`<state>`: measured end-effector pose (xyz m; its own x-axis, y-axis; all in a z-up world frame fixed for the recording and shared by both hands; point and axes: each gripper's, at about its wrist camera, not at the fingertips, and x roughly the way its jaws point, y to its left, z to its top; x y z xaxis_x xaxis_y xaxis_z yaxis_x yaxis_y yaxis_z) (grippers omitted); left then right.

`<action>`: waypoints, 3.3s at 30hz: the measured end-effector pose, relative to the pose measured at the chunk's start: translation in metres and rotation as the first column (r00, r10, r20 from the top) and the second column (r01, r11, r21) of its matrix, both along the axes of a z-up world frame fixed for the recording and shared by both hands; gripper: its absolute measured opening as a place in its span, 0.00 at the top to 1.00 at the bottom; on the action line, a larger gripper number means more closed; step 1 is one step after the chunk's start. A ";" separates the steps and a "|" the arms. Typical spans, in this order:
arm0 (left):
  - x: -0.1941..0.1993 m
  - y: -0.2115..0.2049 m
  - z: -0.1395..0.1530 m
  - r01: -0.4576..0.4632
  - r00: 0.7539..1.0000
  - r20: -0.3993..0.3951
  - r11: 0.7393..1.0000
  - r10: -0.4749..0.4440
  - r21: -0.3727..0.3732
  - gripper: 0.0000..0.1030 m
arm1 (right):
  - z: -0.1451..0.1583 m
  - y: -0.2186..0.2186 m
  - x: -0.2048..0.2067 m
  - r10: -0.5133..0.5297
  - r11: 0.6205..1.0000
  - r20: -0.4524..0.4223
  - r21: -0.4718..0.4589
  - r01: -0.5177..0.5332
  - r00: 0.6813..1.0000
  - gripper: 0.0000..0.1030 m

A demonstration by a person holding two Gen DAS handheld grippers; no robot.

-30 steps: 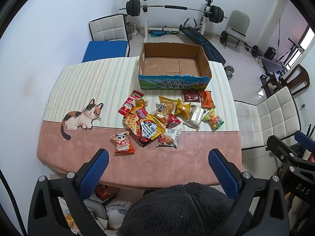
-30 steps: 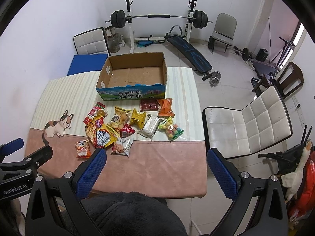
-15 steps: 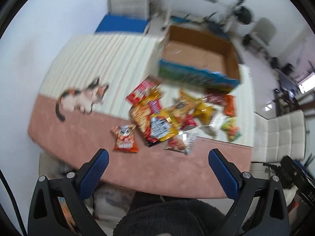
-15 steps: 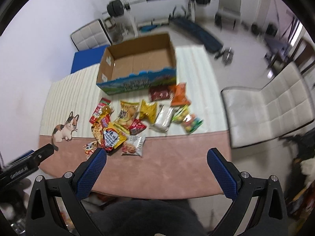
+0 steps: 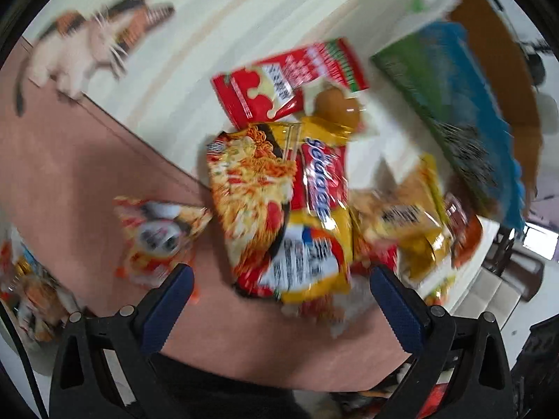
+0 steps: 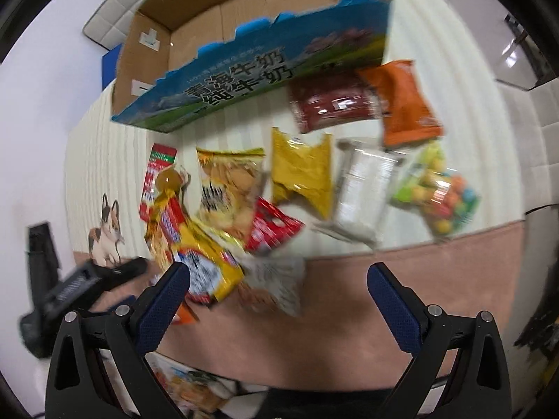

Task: Organize snacks
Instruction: 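Grasp the Sedaap noodle pack with the left tool while the right grasps the yellow bread bag, then carry both packs into the cardboard box and open both tools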

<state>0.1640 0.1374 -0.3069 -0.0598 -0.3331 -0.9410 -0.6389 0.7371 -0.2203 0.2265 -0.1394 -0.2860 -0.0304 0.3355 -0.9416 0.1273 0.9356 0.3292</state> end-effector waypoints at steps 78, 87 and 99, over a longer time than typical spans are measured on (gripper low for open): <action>0.171 -0.073 0.142 0.453 0.733 0.354 0.805 -0.581 0.383 0.19 | 0.114 -0.001 0.145 0.079 0.996 0.214 0.021 -0.085 0.974 0.57; 0.286 -0.095 0.055 0.513 0.781 0.229 0.806 -0.581 0.294 0.19 | 0.037 -0.017 0.255 0.074 0.997 0.159 -0.049 -0.066 0.985 0.57; 0.311 -0.105 0.021 0.554 0.795 0.132 0.797 -0.592 0.238 0.19 | -0.035 -0.016 0.306 0.092 0.992 0.090 -0.093 -0.084 0.992 0.57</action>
<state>0.4748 0.0325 -0.2856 -0.0003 -0.1214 -0.9926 -0.0448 0.9916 -0.1212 0.5328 -0.1558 -0.3213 0.0338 0.2505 -0.9675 0.0159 0.9678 0.2512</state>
